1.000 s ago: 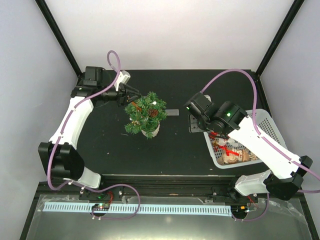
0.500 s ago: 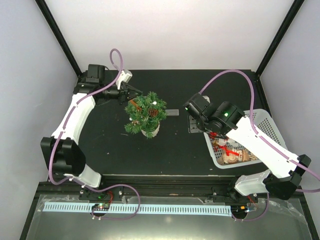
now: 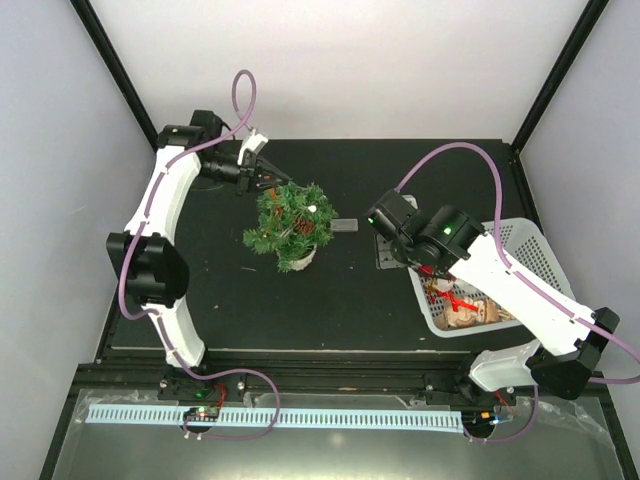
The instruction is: Decorate the small christmas tree
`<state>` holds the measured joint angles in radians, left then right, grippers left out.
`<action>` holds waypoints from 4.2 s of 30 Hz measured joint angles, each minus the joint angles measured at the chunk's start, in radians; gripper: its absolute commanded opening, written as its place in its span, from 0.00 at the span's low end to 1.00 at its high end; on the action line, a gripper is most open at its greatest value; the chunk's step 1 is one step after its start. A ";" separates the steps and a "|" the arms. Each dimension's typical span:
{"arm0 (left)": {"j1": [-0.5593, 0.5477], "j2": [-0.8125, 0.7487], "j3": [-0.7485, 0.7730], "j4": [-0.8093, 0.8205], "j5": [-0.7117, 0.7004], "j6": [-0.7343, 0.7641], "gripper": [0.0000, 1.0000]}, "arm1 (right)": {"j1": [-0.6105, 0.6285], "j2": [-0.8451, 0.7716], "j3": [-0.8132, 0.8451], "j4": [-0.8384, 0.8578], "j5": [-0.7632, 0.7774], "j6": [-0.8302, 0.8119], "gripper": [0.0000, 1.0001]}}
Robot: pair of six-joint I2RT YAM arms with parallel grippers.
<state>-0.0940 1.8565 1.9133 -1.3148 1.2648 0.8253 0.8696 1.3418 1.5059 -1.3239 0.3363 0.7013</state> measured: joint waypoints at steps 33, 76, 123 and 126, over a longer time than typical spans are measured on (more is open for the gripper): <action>-0.326 0.016 -0.027 -0.215 0.136 0.367 0.02 | 0.000 -0.004 -0.051 0.001 0.002 -0.012 0.62; -0.368 0.071 -0.039 -0.225 0.177 0.449 0.62 | -0.001 -0.031 0.006 -0.053 0.039 0.003 0.62; -0.011 -0.174 -0.212 -0.227 0.232 0.406 0.99 | -0.192 0.147 0.271 0.219 -0.715 -0.506 0.58; 0.000 -0.181 -0.217 -0.228 0.232 0.411 0.99 | -0.192 0.142 0.246 0.242 -0.694 -0.513 0.56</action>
<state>-0.0937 1.6752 1.6966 -1.5425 1.4971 1.2362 0.6781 1.4841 1.7515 -1.0821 -0.3580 0.1883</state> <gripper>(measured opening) 0.990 0.576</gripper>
